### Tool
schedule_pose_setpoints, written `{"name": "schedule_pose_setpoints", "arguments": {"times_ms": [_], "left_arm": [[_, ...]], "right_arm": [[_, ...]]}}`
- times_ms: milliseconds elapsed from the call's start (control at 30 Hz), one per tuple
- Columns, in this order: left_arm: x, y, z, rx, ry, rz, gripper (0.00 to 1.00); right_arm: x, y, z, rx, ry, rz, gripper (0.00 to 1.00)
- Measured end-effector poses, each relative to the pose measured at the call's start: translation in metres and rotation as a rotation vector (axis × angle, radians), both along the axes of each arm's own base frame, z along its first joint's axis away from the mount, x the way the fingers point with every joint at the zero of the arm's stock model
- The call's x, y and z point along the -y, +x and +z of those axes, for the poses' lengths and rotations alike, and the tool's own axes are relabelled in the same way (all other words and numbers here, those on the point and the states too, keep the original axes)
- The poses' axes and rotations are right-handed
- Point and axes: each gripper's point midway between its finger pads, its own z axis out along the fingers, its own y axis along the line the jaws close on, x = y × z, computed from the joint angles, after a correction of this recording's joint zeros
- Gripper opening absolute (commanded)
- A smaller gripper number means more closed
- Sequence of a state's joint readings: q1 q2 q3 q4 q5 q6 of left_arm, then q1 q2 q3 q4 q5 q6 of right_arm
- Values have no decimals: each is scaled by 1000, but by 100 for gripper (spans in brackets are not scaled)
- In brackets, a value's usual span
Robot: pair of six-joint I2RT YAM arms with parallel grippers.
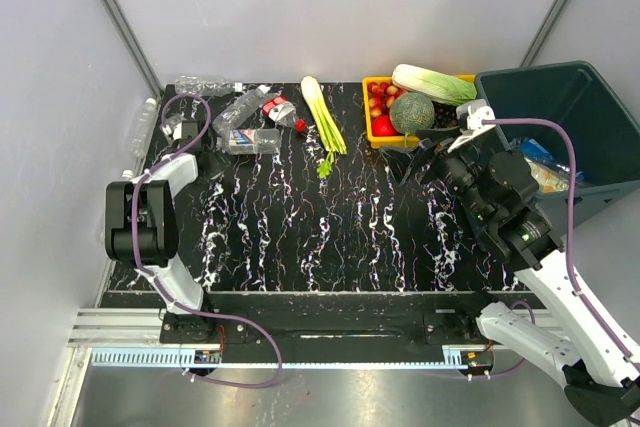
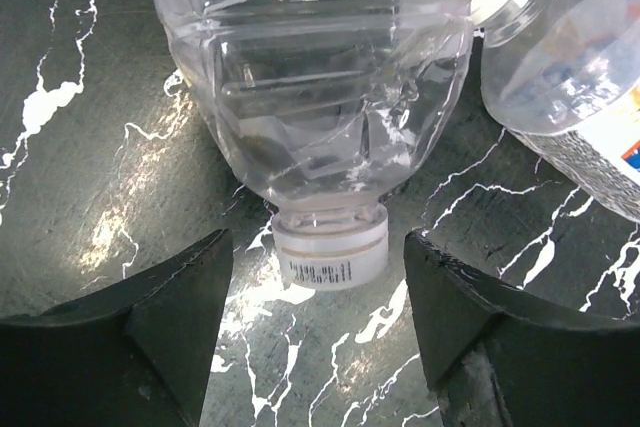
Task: Put the plastic bottles in the bin
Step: Pick up the plastic bottle at the center of the board.
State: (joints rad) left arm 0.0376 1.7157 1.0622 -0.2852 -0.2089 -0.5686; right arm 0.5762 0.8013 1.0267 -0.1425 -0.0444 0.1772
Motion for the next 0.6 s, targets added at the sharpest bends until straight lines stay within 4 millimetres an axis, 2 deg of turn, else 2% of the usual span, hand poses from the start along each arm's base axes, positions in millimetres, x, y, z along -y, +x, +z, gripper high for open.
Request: {"name": "schedule_pose_setpoints", "arguments": {"times_ms": [200,367,467,600], "left_arm": [[0,3,-12,-23,-4,3,65],[1,9,-10,1,-7,1,60],[1,11,-9,11,-8,1,52],[2,12,-9,14,-14,-4,33]], "right_arm": [[1,-1,-2,1,0,-1,99],[2,-2,0,9,5,0,100],[1,-2,0,10,6,0,99],[2,-3,-2,9,5,0,100]]}}
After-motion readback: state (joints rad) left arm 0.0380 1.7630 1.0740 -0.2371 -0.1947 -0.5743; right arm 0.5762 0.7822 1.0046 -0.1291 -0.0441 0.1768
